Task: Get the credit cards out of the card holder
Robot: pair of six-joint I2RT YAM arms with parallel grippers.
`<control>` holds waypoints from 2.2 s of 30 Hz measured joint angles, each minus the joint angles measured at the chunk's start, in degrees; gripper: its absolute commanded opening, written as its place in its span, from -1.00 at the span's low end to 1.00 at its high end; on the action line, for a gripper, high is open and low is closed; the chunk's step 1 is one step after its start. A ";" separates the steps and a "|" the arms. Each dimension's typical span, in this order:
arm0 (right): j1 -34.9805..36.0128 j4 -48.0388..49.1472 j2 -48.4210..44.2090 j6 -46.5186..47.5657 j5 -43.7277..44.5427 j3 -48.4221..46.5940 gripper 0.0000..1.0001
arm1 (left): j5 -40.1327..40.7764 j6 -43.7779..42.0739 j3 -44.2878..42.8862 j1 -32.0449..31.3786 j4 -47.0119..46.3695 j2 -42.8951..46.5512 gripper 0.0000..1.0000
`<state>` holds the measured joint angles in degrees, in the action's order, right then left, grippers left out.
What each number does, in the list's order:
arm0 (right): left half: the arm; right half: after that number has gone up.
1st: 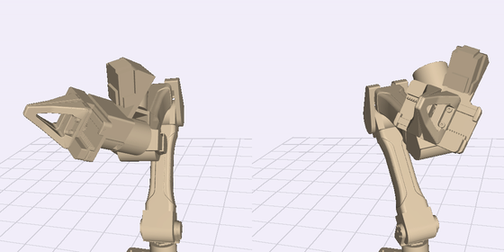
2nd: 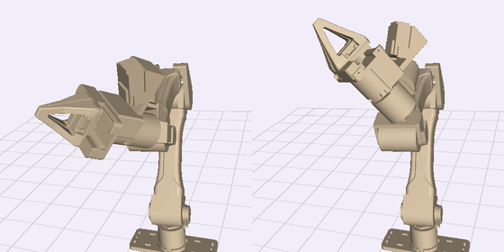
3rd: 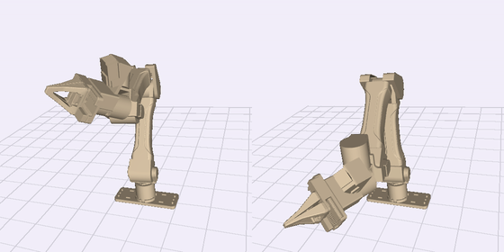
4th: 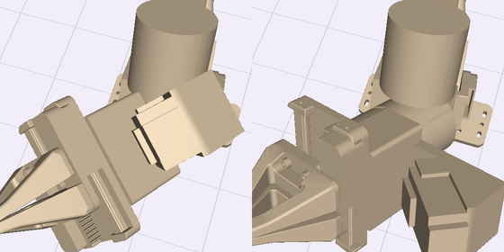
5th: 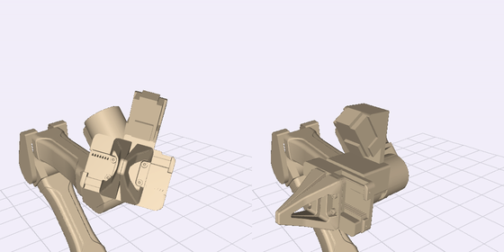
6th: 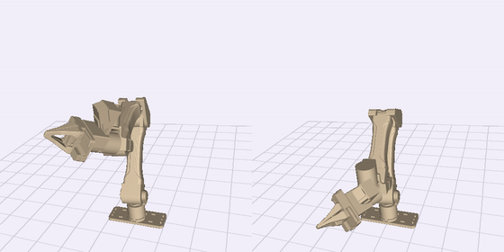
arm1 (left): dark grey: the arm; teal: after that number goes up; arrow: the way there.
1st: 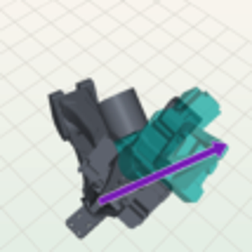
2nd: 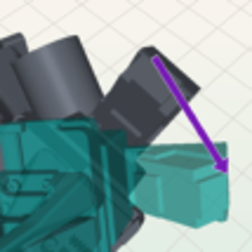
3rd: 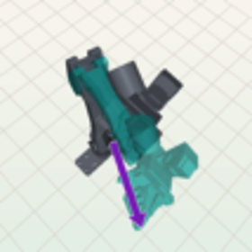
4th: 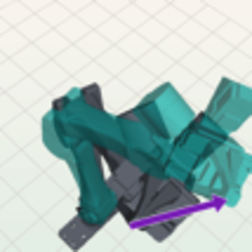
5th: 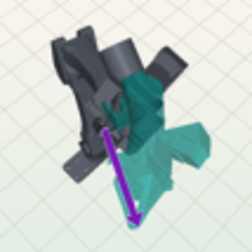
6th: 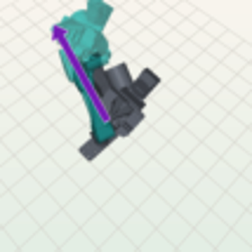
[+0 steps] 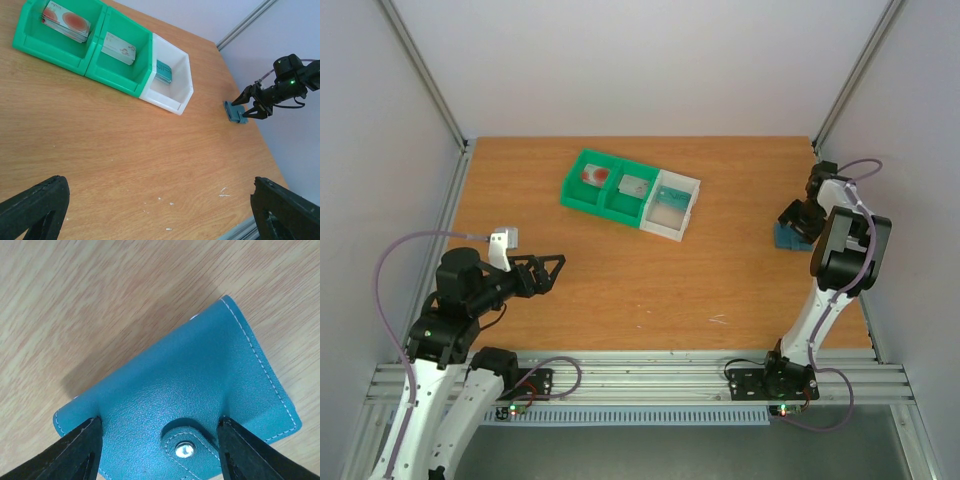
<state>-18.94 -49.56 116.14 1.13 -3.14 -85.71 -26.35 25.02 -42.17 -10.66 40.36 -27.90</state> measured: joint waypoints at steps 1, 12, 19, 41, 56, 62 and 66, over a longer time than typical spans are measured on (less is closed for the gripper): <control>0.68 -0.02 -0.33 0.02 0.13 0.48 0.26 | -0.04 0.00 0.00 0.00 0.02 0.09 0.99; 9.66 -0.15 -3.76 1.33 2.67 5.99 0.25 | -0.55 -0.02 0.04 0.00 -0.35 0.17 0.99; 15.78 -0.35 -3.96 1.77 6.43 6.62 0.24 | -0.87 -0.04 0.04 0.00 -0.35 0.15 0.99; 39.21 1.95 -9.97 1.49 6.34 15.28 0.23 | -1.22 -0.26 0.04 0.00 -0.33 -1.01 0.99; 58.64 3.50 -13.92 2.01 2.73 20.31 0.19 | 0.24 -0.24 0.04 0.00 0.39 -2.12 0.94; 66.53 4.20 -14.21 3.37 0.02 20.33 0.19 | 0.02 -0.20 -0.37 -0.04 2.19 -4.57 0.93; 69.57 3.58 -14.99 3.45 -1.75 20.33 0.20 | -1.16 0.63 -0.37 -0.07 2.34 -4.42 0.89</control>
<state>50.63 -45.98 101.14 4.58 -4.89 -65.39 -27.51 25.65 -42.54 -10.72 42.70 -32.32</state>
